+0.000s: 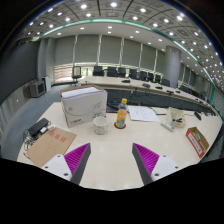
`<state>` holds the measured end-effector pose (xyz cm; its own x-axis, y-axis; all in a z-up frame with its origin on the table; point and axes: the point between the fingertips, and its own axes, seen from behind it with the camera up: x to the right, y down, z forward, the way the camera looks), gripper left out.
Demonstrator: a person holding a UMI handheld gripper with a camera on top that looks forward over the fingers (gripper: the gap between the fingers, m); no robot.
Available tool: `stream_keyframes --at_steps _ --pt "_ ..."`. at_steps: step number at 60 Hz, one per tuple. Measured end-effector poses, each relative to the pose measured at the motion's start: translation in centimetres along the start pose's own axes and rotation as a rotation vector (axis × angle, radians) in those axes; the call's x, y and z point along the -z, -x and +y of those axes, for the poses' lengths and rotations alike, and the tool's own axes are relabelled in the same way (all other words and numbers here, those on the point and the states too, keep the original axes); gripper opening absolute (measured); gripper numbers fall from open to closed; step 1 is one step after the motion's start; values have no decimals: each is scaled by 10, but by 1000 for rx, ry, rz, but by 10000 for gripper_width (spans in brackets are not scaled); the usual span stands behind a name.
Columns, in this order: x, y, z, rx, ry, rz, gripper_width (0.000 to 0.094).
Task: Pour water
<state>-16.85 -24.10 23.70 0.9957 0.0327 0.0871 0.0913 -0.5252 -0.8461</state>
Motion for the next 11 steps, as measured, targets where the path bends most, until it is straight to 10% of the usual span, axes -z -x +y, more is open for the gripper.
stream_keyframes --at_steps 11 --pt "21 -16 16 26 7 46 857"
